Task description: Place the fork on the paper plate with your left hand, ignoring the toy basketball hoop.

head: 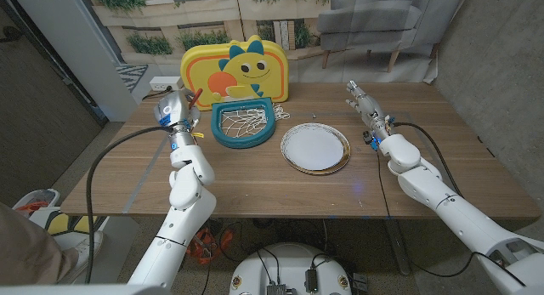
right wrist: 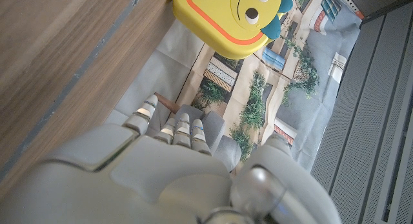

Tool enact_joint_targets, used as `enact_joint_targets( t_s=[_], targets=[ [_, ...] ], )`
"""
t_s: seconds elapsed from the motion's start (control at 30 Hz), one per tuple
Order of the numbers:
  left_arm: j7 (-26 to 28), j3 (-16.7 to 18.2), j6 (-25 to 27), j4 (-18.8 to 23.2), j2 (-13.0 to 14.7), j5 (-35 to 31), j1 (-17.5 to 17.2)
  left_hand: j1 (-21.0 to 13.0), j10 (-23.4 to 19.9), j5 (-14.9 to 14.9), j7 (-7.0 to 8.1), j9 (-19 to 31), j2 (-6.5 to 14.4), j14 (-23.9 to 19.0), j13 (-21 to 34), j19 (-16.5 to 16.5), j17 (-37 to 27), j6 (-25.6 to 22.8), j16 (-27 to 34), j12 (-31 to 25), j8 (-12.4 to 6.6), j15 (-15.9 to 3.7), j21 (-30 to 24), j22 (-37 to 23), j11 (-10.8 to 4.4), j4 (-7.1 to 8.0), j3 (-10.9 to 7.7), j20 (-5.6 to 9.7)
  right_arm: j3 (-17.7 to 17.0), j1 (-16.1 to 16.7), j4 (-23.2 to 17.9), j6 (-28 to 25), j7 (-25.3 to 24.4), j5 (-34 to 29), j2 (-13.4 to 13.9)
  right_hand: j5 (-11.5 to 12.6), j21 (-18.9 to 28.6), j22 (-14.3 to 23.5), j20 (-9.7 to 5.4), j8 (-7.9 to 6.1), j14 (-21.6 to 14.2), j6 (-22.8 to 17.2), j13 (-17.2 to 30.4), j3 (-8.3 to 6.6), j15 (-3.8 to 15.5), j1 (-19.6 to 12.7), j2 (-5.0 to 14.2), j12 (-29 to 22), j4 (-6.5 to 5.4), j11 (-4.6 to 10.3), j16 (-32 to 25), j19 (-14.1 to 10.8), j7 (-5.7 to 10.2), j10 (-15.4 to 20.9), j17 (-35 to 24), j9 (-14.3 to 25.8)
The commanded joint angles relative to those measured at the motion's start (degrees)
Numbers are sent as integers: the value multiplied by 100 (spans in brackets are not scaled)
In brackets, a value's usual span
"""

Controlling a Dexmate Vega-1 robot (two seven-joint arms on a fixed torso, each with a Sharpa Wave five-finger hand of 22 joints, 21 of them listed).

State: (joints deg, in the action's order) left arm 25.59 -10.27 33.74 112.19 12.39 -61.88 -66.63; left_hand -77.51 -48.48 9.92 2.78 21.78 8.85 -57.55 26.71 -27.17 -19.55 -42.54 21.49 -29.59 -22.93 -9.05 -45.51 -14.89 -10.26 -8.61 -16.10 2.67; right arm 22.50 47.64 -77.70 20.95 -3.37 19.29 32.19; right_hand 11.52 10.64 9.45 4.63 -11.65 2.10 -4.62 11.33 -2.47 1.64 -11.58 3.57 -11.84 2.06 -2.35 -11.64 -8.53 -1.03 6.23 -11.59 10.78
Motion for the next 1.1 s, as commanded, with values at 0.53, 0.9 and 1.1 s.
enact_joint_targets(
  t_s=[0.53, 0.9, 1.1],
  targets=[
    [-102, -226, -462, -211, 174, 30, 165, -42, -127, 14, -6, -8, 7, -90, 15, 104, -60, -71, -29, 46, 33, -489, -156, 26, -90, -10, 26, 377, -5, 67, -32, -15, -60, 3, -10, -25, 18, 25, -8, -21, -46, -71, 12, -10, 8, 9, 33, -16, 69, 68, -25, -56, 37, 69, -7, 27],
    [-187, -292, -626, -293, 233, 61, 259, -45, -123, 15, -8, -15, 10, -75, 25, 139, -63, -78, -51, 63, 45, -489, -218, 43, -93, -9, 27, 379, -10, 77, -9, 5, -104, 0, -34, -25, 26, 25, -19, -20, -58, -82, 11, -13, 21, 7, 36, -13, 74, 76, -26, -84, 41, 74, -6, 27],
    [-226, -316, -723, -338, 271, 92, 296, -43, -132, 15, -2, -20, 11, -64, 14, 208, -68, -78, -66, 81, 55, -488, -244, 58, -105, -7, 29, 371, -21, 97, 1, 43, -144, -4, -46, -26, 27, 25, -18, -20, -67, -87, 11, -13, 18, 10, 36, -11, 75, 66, -29, -89, 45, 74, -6, 27]
  ],
)
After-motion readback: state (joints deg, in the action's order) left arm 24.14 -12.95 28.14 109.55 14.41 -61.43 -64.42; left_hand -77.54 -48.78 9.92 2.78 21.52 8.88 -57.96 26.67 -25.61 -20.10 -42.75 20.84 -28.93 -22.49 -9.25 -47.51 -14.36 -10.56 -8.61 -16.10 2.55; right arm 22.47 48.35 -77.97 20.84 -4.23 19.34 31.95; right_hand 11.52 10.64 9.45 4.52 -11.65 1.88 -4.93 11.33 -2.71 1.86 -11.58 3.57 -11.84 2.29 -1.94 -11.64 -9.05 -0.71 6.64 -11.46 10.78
